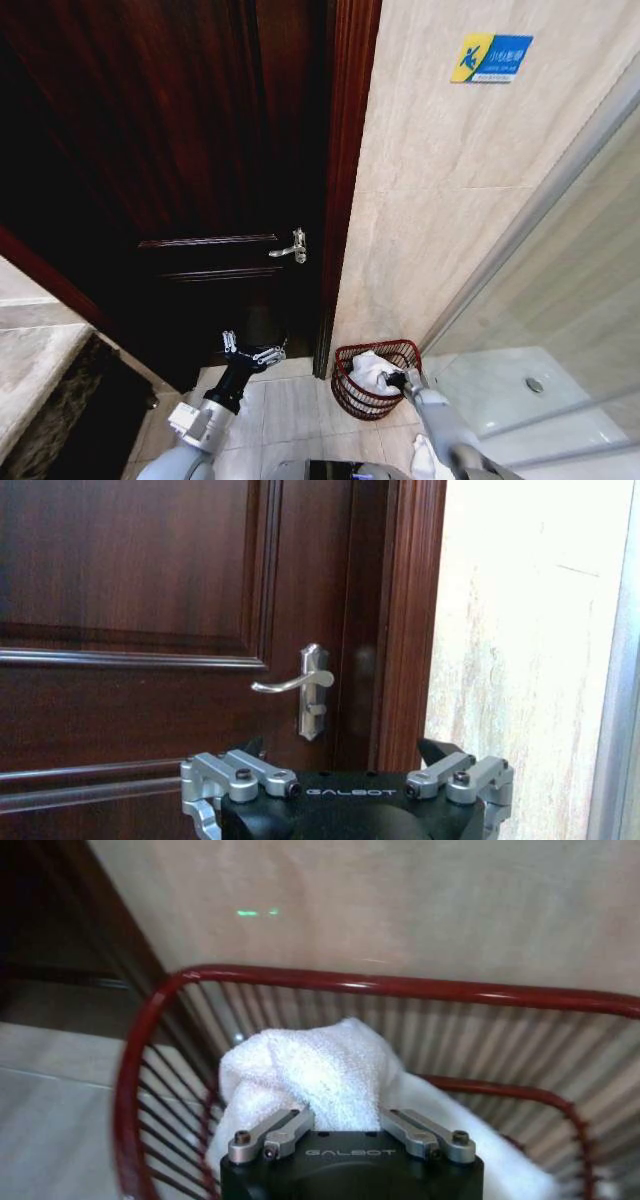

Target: Discard the used towel into the hamper.

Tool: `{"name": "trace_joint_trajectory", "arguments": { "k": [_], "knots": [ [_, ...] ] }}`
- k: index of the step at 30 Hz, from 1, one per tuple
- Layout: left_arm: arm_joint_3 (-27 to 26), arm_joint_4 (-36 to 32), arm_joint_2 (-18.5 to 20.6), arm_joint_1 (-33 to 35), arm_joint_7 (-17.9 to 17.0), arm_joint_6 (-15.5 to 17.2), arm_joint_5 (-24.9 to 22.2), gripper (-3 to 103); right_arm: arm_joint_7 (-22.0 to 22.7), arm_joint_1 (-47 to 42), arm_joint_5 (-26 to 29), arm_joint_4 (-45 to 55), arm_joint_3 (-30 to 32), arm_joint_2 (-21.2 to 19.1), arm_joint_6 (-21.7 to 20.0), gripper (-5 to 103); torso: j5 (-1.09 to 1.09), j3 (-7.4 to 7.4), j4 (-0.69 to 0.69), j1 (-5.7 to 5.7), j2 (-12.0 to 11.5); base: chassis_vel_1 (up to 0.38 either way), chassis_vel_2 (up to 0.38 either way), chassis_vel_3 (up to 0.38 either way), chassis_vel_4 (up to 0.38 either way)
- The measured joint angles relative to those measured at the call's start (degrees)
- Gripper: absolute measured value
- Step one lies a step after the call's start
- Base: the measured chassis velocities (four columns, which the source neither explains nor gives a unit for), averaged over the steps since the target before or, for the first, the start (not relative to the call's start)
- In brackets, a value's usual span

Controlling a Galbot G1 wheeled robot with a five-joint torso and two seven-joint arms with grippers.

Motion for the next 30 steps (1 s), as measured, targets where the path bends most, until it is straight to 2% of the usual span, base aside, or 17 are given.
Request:
{"name": "trace_joint_trajectory", "arguments": {
  "k": [2, 5, 8, 10, 12, 13, 14, 17, 20, 22, 23, 24, 25, 27, 30],
  "knots": [
    [0.00, 0.00, 0.00, 0.00, 0.00, 0.00, 0.00, 100, -0.31, 0.18, 0.37, -0.18, -0.21, 0.49, -0.23, 8, 0.01, 0.00, 0.00, 0.00, 0.00, 0.000, 0.000, 0.000, 0.000],
    [0.00, 0.00, 0.00, 0.00, 0.00, 0.00, 0.00, 100, -0.65, 1.38, 5.49, -2.16, -0.54, 2.27, -2.05, 8, 0.01, 0.00, 0.01, 0.00, 0.00, 0.000, 0.000, 0.000, 0.000],
    [0.00, 0.00, 0.00, 0.00, 0.00, 0.00, 0.00, 100, 0.35, 2.04, 7.05, -3.63, -0.47, 2.50, -2.87, 8, 0.01, 0.00, 0.02, 0.00, 0.00, 0.000, 0.000, 0.000, 0.000],
    [0.00, 0.00, 0.01, 0.00, 0.00, 0.00, 0.00, 100, 1.42, 2.14, 6.99, -3.93, -0.48, 2.27, -3.26, 8, 0.02, 0.00, 0.01, 0.00, 0.00, 0.000, 0.000, 0.000, 0.000],
    [0.00, 0.00, 0.00, 0.00, 0.00, 0.00, 0.00, 100, 5.05, 2.51, 5.07, -4.64, -0.40, 1.33, -3.97, 8, 0.00, 0.00, -0.02, 0.00, 0.00, 0.000, 0.000, 0.000, 0.000],
    [0.00, 0.00, 0.00, 0.00, 0.00, 0.00, 0.00, 100, 5.05, 2.51, 5.07, -4.64, -0.40, 1.33, -3.97, 8, 0.00, 0.00, -0.02, 0.00, 0.00, 0.000, 0.000, 0.000, 0.000],
    [0.00, 0.00, 0.00, 0.00, 0.00, 0.00, 0.00, 100, 7.43, 2.75, 2.93, -4.90, -0.15, 0.78, -4.81, 8, -0.03, 0.00, -0.02, 0.00, 0.00, 0.000, 0.000, 0.000, 0.000],
    [0.00, 0.00, 0.00, 0.00, 0.00, 0.00, 0.00, 100, 7.96, 2.17, 3.24, -3.85, -0.17, -0.01, -5.88, 5, 0.01, 0.00, -0.01, 0.00, 0.00, 0.000, 0.000, 0.000, 0.000],
    [0.00, 0.00, 0.00, 0.00, 0.00, 0.00, 0.00, 100, 6.87, 0.84, 4.77, -2.22, -0.19, -0.27, -5.32, 19, 0.01, 0.00, -0.01, 0.00, 0.00, 0.000, 0.000, 0.000, 0.000],
    [0.00, 0.00, 0.00, 0.00, 0.00, 0.00, 0.00, 100, 6.43, 0.38, 4.96, -1.72, -0.18, -0.12, -4.96, 19, 0.00, 0.00, -0.01, 0.00, 0.00, 0.000, 0.000, 0.000, 0.000],
    [0.00, 0.00, 0.00, 0.00, 0.00, 0.00, 0.00, 100, 5.46, -0.03, 5.81, -1.13, -0.20, 0.13, -4.86, 25, 0.00, 0.00, -0.02, 0.00, 0.00, 0.000, 0.000, 0.000, 0.000],
    [0.00, 0.00, 0.00, 0.00, 0.00, 0.00, 0.00, 100, 2.44, -0.70, 9.10, -0.11, -0.53, 0.69, -5.35, 30, -0.02, 0.00, -0.01, 0.00, 0.00, 0.000, 0.000, 0.000, 0.000],
    [0.00, 0.00, 0.00, 0.00, 0.00, 0.00, 0.00, 100, 2.44, -0.70, 9.10, -0.11, -0.53, 0.69, -5.35, 30, -0.02, 0.00, -0.01, 0.00, 0.00, 0.000, 0.000, 0.000, 0.000],
    [0.00, 0.00, 0.00, 0.00, 0.00, 0.00, 0.00, 100, -0.89, -1.93, 13.81, 1.74, -1.33, 2.11, -6.50, 41, 0.02, 0.00, 0.00, 0.00, 0.00, 0.000, 0.000, 0.000, 0.000],
    [0.00, 0.00, 0.00, 0.00, 0.00, 0.00, 0.00, 100, -1.62, -2.56, 15.10, 2.47, -1.53, 3.86, -7.07, 51, 0.02, 0.00, 0.02, 0.00, 0.00, 0.000, 0.000, 0.000, 0.000]
  ]
}}
